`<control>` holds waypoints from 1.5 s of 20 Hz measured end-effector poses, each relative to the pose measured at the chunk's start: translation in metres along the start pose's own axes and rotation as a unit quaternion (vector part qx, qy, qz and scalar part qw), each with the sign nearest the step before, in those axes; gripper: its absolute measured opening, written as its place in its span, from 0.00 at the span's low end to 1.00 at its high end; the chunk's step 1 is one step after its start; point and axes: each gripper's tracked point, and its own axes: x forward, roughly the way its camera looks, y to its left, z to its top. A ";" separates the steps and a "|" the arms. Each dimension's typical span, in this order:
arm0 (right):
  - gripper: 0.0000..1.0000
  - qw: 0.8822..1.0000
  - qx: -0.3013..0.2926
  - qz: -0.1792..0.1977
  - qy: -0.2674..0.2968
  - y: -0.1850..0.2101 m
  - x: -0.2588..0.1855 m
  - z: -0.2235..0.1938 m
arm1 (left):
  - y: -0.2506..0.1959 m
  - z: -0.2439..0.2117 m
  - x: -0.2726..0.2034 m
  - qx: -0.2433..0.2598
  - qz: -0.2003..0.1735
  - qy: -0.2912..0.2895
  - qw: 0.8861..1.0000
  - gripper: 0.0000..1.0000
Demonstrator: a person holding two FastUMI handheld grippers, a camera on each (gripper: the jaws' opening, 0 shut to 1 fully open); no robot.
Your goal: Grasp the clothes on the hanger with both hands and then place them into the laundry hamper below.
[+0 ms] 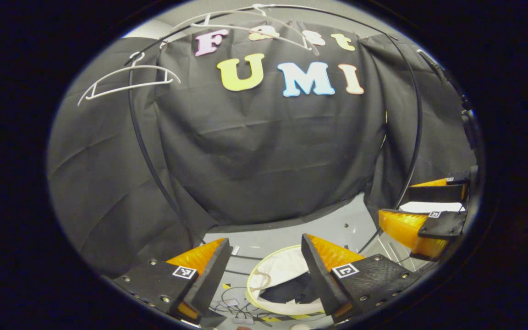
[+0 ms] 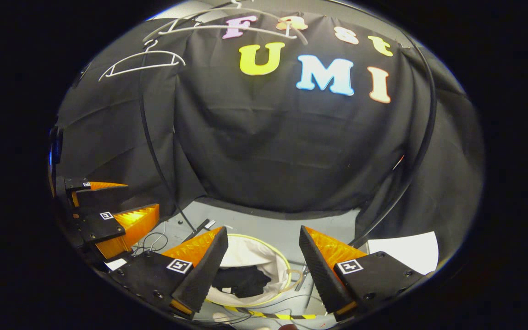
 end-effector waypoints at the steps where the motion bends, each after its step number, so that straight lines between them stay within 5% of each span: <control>1: 0.99 1.000 0.000 -0.006 -0.020 -0.009 -0.011 0.012 | -0.002 0.008 -0.010 -0.005 0.004 -0.011 1.000 0.92; 14: 0.97 0.984 0.025 -0.055 -0.170 -0.110 -0.155 0.082 | -0.040 0.137 -0.153 -0.008 0.023 -0.172 0.985 0.92; 30: 0.98 0.956 0.039 -0.107 -0.270 -0.158 -0.246 0.121 | -0.008 0.178 -0.256 -0.016 0.050 -0.281 0.958 0.91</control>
